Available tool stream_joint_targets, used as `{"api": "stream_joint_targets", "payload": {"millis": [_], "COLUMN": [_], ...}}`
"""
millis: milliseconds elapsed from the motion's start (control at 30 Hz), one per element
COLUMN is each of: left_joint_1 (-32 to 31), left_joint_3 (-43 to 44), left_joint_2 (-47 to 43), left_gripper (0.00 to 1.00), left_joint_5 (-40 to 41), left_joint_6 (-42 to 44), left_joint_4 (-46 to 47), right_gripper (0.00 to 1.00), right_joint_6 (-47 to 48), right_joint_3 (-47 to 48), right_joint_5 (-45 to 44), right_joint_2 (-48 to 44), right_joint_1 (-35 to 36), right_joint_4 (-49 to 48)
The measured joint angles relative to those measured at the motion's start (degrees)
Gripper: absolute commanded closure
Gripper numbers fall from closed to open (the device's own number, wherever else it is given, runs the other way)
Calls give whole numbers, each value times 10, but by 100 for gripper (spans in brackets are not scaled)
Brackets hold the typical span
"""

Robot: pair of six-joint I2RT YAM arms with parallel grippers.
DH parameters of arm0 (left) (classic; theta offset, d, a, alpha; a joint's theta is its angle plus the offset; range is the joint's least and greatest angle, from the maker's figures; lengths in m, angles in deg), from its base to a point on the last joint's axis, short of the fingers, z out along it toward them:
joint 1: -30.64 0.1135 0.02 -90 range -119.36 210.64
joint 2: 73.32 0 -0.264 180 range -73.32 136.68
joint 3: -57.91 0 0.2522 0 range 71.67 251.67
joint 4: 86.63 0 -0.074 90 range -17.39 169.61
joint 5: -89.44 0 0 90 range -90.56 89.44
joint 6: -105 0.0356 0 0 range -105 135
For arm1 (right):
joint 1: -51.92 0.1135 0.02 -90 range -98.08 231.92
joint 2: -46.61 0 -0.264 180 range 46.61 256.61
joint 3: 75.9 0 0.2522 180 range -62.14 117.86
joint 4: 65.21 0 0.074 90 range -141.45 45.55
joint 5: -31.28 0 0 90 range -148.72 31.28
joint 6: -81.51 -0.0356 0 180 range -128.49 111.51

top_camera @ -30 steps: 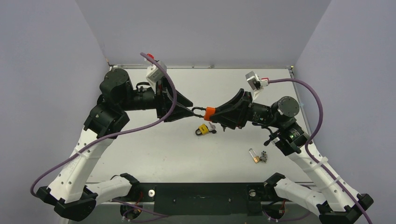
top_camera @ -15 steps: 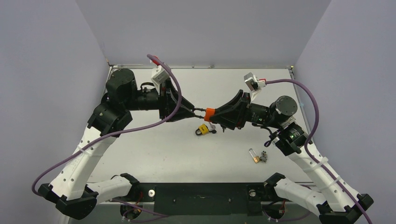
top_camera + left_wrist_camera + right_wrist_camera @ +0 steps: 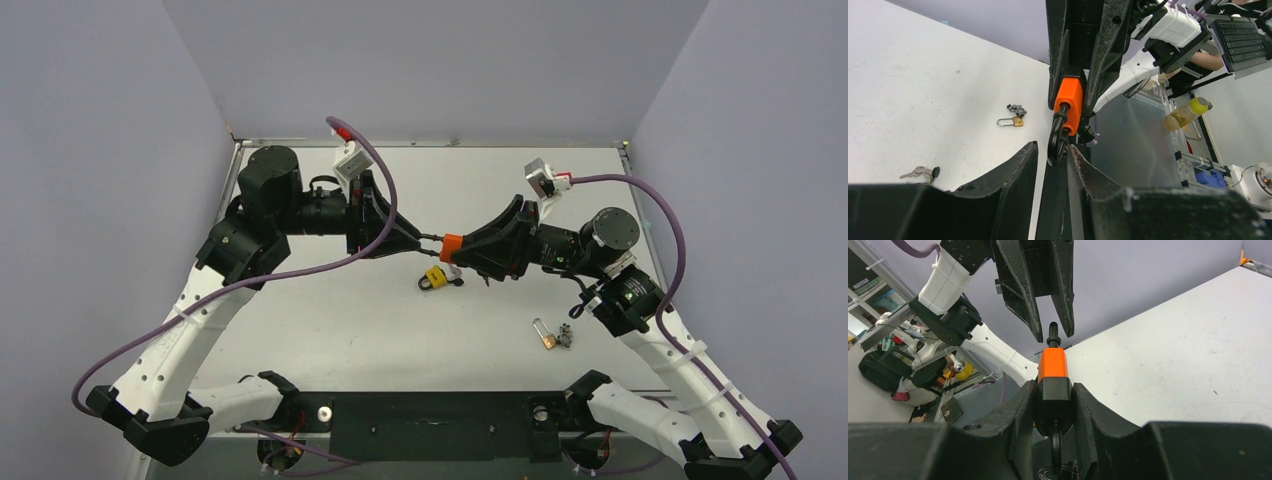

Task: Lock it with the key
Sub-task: Lock the lock.

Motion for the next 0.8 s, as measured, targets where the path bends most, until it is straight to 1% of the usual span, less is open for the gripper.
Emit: {"api": "stream_joint_targets", "payload": {"millis": [200, 333, 367, 400, 800], "left_joint_1": [-10, -18, -20, -22, -36], "left_joint_3": [-7, -11, -11, -12, -21], "left_joint_2": [7, 15, 17, 18, 20], "left_gripper": [80, 91, 97, 100, 100], "left_joint_5": [-13, -18, -18, -18, -15], "left_joint_6": [-12, -16, -17, -19, -40], "left_joint_4": [11, 18, 19, 21, 49], "right_gripper": [100, 100, 100, 100, 100], "right_joint_6": [9, 13, 13, 14, 10], "right_joint_3": [0, 0, 0, 0, 0], "right_joint_5": [-3, -5, -5, -5, -4], "right_joint_2": [0, 0, 0, 0, -7], "right_joint_1": [0, 0, 0, 0, -1], "right_joint_4": [10, 12, 13, 14, 17]}}
